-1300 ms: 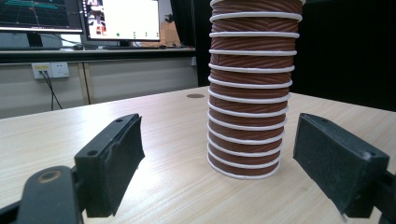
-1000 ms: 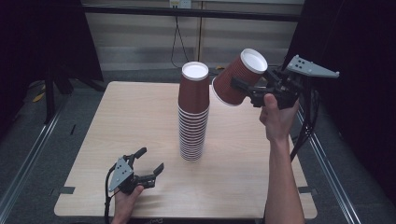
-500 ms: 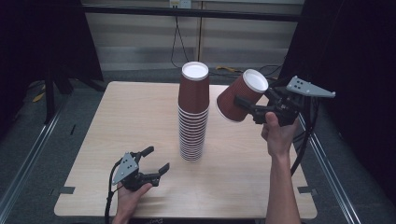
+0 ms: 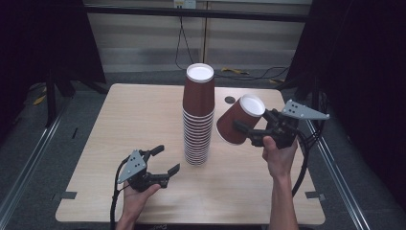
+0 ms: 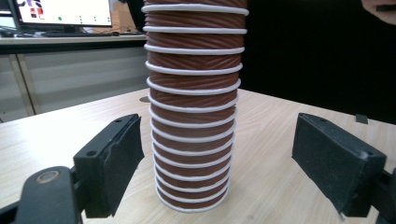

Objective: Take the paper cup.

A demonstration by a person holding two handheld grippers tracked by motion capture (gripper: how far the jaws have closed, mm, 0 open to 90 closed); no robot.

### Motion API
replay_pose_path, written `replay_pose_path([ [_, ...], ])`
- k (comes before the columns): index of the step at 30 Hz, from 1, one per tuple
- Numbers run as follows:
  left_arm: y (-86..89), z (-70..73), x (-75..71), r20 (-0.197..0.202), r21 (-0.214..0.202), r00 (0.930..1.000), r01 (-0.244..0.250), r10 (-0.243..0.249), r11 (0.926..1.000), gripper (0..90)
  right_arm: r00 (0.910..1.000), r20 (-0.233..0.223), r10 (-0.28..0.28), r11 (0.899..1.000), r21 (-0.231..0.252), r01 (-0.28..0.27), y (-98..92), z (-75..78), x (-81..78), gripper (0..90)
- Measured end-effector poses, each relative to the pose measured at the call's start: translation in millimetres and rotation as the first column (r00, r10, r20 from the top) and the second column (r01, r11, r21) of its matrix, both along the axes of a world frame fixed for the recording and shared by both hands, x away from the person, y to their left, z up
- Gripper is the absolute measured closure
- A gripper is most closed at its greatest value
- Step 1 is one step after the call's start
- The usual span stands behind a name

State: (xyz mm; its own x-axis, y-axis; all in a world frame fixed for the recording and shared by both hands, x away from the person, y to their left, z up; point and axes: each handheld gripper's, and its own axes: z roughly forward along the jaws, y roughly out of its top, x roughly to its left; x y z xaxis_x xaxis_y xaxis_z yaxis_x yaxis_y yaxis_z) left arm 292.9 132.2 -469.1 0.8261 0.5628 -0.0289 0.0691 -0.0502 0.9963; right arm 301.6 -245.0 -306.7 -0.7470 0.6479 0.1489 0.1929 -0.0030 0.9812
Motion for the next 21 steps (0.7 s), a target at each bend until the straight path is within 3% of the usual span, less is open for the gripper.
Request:
replay_pose_path([
  [2, -1.8, 1.0, -1.0, -0.013, -0.021, 0.9999, 0.007, -0.007, 0.9998, 15.8, 0.9999, -0.008, 0.008, 1.000, -0.002, -0.008, 1.7, -6.3, -3.0, 18.9],
  [4, -2.3, 2.3, -0.9, -0.003, -0.001, 0.9998, 0.017, -0.017, 0.9998, 15.8, 0.9998, -0.014, 0.012, 1.000, -0.001, -0.012, 3.6, -12.7, -4.9, 18.9],
  [6, -3.2, 2.6, -1.3, -0.007, -0.007, 0.9998, 0.020, -0.020, 0.9998, 15.8, 0.9997, -0.021, 0.015, 1.000, 0.000, -0.015, 5.5, -18.6, -6.2, 19.0],
  [7, -2.5, 2.5, -1.3, -0.001, 0.013, 0.9997, 0.026, -0.026, 0.9996, 15.8, 0.9996, -0.023, 0.019, 1.000, 0.000, -0.019, 6.7, -22.1, -6.9, 19.0],
  [11, -2.1, 0.0, -3.8, -0.023, 0.005, 0.9986, 0.048, -0.048, 0.9989, 15.8, 0.9986, -0.038, 0.037, 0.999, -0.003, -0.038, 12.1, -33.2, -9.5, 19.0],
  [16, -3.7, 0.8, -5.4, -0.011, 0.030, 0.9970, 0.077, -0.076, 0.9966, 15.8, 0.9964, -0.064, 0.056, 0.998, -0.002, -0.056, 22.0, -50.3, -13.1, 19.1],
  [21, -13.2, 2.1, -8.3, -0.015, 0.015, 0.9935, 0.113, -0.113, 0.9934, 16.0, 0.9920, -0.091, 0.087, 0.996, -0.021, -0.089, 32.8, -62.9, -12.3, 19.3],
])
